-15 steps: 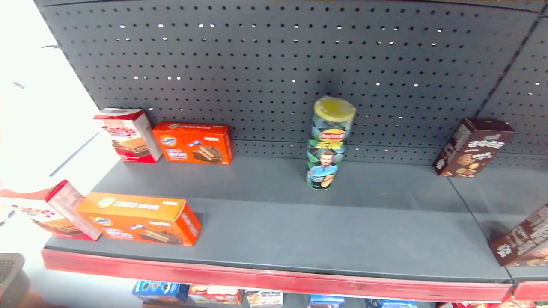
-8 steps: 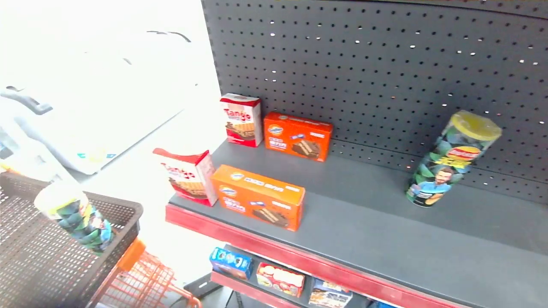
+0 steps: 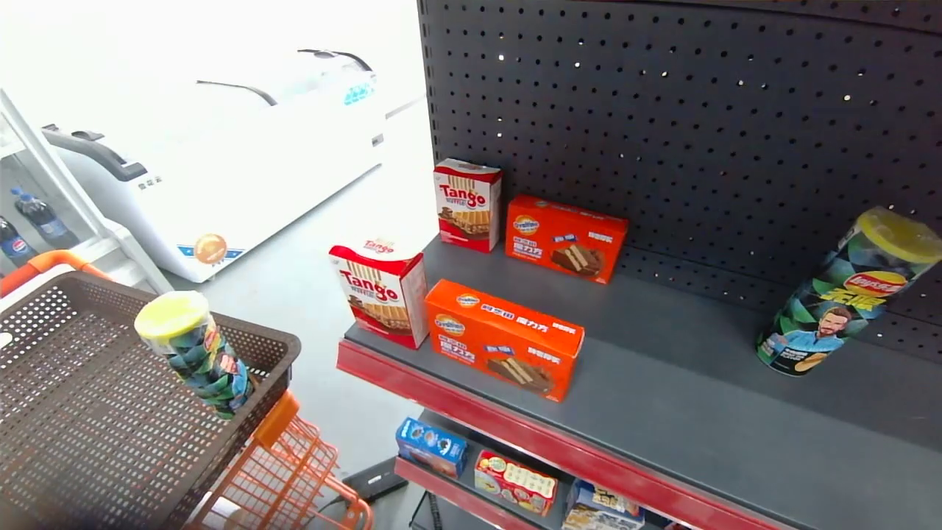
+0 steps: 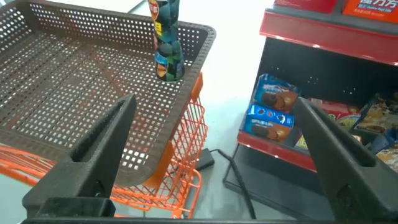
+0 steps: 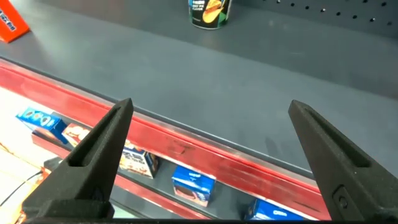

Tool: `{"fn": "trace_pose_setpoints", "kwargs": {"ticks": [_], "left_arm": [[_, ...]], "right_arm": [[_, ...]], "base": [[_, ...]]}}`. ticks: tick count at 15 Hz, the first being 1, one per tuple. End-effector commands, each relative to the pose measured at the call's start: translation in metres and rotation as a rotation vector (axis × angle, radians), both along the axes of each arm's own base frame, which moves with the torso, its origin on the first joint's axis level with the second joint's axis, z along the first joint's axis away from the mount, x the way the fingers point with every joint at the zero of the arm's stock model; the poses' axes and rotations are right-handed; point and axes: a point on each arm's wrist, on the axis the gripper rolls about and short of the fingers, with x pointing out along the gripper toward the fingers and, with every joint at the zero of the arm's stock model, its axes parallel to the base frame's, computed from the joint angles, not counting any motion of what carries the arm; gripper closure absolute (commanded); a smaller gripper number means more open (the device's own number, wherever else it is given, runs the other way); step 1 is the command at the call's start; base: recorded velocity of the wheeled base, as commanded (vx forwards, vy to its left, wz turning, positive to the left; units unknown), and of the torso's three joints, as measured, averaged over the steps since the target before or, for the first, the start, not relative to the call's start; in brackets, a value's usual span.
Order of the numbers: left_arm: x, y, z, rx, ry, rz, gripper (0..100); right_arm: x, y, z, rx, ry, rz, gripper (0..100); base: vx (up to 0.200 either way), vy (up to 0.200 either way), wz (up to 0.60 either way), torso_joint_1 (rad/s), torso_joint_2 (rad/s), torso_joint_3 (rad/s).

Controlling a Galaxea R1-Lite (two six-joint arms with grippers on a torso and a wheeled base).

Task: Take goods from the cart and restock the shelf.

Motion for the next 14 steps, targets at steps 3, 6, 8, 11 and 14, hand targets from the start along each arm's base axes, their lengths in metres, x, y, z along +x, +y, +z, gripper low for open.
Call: {"fn": "trace_pose_setpoints", "kwargs": {"ticks": [3, 6, 8, 11, 14], "left_arm": [[-0.002, 0.002, 0.006, 0.009, -0.02, 0.08, 0], [0.003, 0.004, 0.055, 0.071, 0.055, 0.16, 0], [0.023, 0.004, 0.062, 0.08, 0.194, 0.166, 0], [0.055, 0.004, 0.084, 0.039, 0.301, 0.166, 0], [0.079, 0.007, 0.085, 0.019, 0.368, 0.222, 0]], "right_arm": [[0.0, 0.0, 0.0, -0.001, -0.001, 0.0, 0], [0.0, 0.0, 0.0, -0.001, -0.001, 0.0, 0], [0.0, 0.0, 0.0, 0.001, -0.001, 0.0, 0], [0.0, 0.0, 0.0, -0.001, -0.001, 0.0, 0], [0.0, 0.0, 0.0, -0.001, -0.001, 0.0, 0]], "base": [[0.0, 0.0, 0.0, 0.0, 0.0, 0.0], [0.0, 0.0, 0.0, 0.0, 0.0, 0.0], [0.0, 0.0, 0.0, 0.0, 0.0, 0.0], [0.0, 0.0, 0.0, 0.0, 0.0, 0.0], [0.0, 0.0, 0.0, 0.0, 0.0, 0.0]]}}
